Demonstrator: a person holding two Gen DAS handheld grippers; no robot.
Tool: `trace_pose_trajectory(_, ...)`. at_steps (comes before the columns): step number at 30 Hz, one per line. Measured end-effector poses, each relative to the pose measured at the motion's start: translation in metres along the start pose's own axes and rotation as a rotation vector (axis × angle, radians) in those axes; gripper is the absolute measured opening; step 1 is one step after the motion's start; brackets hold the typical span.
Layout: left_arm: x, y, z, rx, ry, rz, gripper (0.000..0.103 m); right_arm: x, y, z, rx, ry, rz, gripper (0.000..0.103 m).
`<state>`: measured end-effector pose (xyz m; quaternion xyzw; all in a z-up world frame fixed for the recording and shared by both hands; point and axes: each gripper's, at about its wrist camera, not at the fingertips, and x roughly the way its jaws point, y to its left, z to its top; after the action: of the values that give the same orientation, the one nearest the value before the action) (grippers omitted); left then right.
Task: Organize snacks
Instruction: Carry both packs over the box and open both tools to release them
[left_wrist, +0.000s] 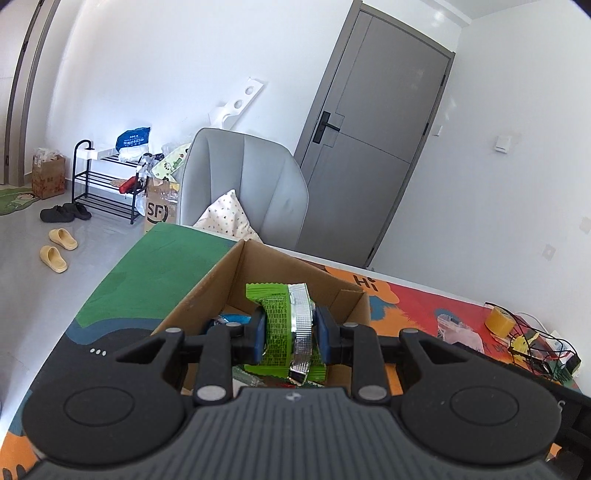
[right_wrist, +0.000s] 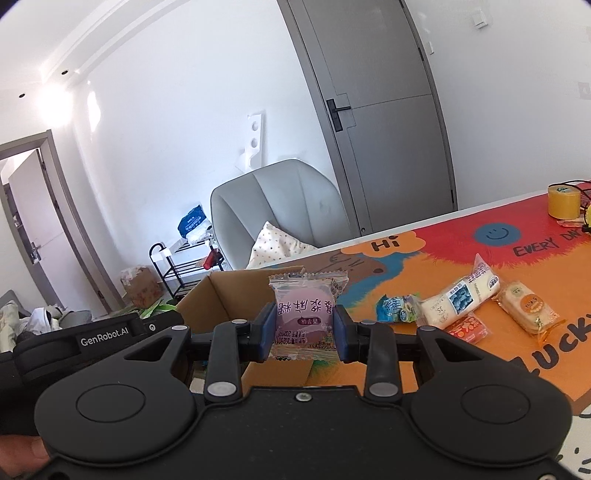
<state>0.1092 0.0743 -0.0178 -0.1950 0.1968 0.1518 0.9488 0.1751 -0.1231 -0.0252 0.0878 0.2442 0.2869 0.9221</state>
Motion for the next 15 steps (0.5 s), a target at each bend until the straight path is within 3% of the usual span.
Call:
trace_pose_trajectory(8, 0.021, 0.019, 0.007, -0.027, 0.021, 0.038, 0.027, 0.026, 0.014, 0.005, -0.018, 0.018, 0.031, 0.033)
trace_pose_trajectory(13, 0.021, 0.031, 0.013, -0.060, 0.013, 0.035, 0.043, 0.044, 0.022, 0.007, -0.023, 0.040, 0.056, 0.033)
trace_pose_trajectory(15, 0.019, 0.036, 0.015, -0.072, 0.004, 0.049, 0.044, 0.051, 0.025, 0.007, -0.026, 0.050, 0.064, 0.033)
